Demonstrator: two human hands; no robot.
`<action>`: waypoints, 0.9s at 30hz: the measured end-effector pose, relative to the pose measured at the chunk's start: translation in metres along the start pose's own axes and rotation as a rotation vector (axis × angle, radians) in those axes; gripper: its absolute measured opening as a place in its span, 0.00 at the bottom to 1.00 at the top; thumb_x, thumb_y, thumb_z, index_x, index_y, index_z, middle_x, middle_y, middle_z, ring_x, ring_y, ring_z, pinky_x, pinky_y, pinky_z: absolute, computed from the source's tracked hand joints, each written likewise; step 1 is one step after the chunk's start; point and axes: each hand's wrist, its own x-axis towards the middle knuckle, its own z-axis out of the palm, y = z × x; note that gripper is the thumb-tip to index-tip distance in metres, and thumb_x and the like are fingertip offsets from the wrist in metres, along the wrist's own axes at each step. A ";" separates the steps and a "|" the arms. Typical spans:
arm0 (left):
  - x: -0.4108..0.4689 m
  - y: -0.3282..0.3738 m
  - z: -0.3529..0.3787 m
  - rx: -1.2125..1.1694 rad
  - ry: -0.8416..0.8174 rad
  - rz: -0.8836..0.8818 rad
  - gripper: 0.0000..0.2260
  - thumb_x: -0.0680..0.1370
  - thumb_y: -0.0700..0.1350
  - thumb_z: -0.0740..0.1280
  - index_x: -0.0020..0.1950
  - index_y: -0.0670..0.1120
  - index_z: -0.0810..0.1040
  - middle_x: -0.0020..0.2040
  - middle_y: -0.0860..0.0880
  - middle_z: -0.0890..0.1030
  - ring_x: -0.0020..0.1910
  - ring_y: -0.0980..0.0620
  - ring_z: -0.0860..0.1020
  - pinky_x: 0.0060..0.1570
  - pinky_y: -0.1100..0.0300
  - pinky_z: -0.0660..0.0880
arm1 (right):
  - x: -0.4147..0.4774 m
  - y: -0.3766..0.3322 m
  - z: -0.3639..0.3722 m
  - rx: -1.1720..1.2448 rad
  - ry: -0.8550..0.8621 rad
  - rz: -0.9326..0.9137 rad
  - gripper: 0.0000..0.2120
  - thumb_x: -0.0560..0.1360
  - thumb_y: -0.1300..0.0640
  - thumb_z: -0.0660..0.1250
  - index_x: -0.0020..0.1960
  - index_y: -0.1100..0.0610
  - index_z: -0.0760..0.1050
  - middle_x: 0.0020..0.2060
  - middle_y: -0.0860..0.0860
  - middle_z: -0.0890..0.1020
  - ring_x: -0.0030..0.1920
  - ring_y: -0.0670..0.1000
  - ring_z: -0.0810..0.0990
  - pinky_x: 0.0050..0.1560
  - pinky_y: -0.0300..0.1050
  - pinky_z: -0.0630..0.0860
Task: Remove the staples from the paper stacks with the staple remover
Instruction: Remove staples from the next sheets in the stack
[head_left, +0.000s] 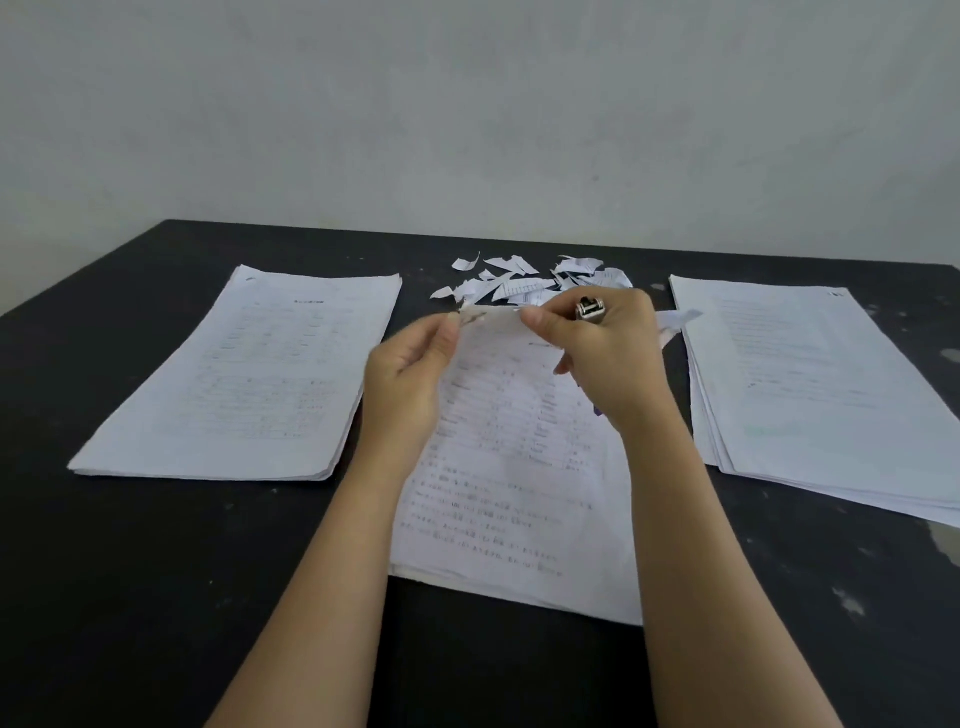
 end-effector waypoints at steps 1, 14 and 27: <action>0.001 0.000 0.003 -0.026 0.016 -0.019 0.09 0.79 0.49 0.63 0.44 0.54 0.83 0.37 0.59 0.83 0.39 0.64 0.80 0.37 0.71 0.74 | 0.002 0.000 0.001 -0.008 -0.001 0.020 0.10 0.71 0.58 0.72 0.32 0.58 0.79 0.21 0.51 0.71 0.24 0.50 0.69 0.17 0.29 0.62; 0.006 -0.015 0.016 -0.093 0.119 -0.194 0.12 0.77 0.53 0.65 0.38 0.54 0.84 0.39 0.51 0.84 0.41 0.53 0.82 0.41 0.58 0.79 | 0.007 0.006 0.009 0.032 -0.008 0.104 0.14 0.70 0.61 0.71 0.37 0.73 0.74 0.24 0.57 0.68 0.22 0.47 0.67 0.19 0.30 0.63; 0.007 -0.029 0.004 0.211 -0.064 -0.232 0.20 0.76 0.60 0.63 0.62 0.50 0.75 0.56 0.51 0.80 0.57 0.50 0.78 0.54 0.54 0.76 | 0.014 0.006 0.007 -0.009 0.068 0.069 0.13 0.73 0.57 0.69 0.36 0.65 0.77 0.26 0.57 0.70 0.26 0.52 0.70 0.17 0.31 0.65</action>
